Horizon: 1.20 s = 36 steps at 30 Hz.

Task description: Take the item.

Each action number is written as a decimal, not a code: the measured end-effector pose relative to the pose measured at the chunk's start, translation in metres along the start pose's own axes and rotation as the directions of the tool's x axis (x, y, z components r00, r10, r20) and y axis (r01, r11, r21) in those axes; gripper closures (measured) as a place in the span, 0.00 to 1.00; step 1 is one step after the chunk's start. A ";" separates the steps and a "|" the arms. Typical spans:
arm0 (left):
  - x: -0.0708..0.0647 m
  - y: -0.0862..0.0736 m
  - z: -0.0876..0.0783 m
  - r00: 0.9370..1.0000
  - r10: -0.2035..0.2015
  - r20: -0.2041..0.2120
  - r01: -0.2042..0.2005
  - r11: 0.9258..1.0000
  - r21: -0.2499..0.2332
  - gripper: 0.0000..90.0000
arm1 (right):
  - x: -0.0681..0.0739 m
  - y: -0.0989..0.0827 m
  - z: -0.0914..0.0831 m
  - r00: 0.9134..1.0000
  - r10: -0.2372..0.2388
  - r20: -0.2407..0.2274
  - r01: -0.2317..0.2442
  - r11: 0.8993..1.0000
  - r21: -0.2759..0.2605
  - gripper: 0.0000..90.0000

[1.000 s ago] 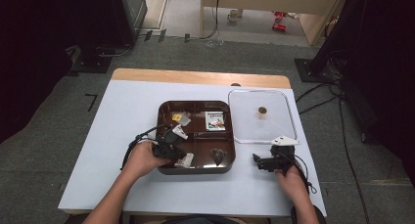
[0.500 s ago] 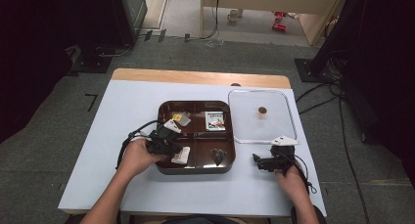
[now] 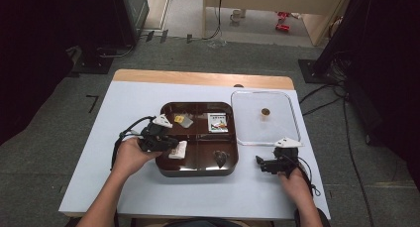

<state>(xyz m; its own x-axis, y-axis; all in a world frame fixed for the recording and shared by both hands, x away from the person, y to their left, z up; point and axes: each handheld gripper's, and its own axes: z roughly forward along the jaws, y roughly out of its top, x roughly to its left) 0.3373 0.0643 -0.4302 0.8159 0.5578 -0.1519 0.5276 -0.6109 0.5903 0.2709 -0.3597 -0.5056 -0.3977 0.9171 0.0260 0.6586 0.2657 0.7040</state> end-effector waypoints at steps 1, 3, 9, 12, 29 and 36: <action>0.001 0.000 -0.001 1.000 -0.001 -0.001 0.001 1.000 -0.004 0.94 | 0.000 0.000 0.000 1.000 0.000 0.000 0.000 1.000 0.000 0.00; 0.002 -0.001 -0.004 1.000 -0.005 -0.005 0.005 1.000 -0.015 0.94 | 0.000 0.000 0.000 1.000 0.000 0.000 0.000 1.000 0.000 0.00; 0.007 -0.003 -0.013 1.000 -0.027 -0.005 0.027 0.998 -0.048 0.94 | 0.000 0.000 0.000 1.000 0.000 0.000 0.000 1.000 0.000 0.00; 0.010 -0.004 -0.017 0.999 -0.040 -0.007 0.039 0.997 -0.068 0.94 | 0.000 0.000 0.000 1.000 0.000 0.000 0.000 1.000 0.000 0.00; 0.028 -0.017 -0.046 0.994 -0.110 -0.026 0.104 0.980 -0.172 0.94 | 0.000 0.000 0.000 1.000 0.000 0.000 0.000 1.000 -0.001 0.00; 0.039 -0.026 -0.062 0.988 -0.151 -0.040 0.139 0.966 -0.217 0.94 | 0.000 0.000 0.000 1.000 0.000 0.000 0.000 1.000 0.000 0.00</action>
<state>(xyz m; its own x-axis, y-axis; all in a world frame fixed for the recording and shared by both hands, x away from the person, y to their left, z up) 0.3407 0.1364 -0.4024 0.7166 0.6659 -0.2075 0.5717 -0.3904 0.7216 0.2709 -0.3597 -0.5056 -0.3977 0.9172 0.0261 0.6584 0.2655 0.7043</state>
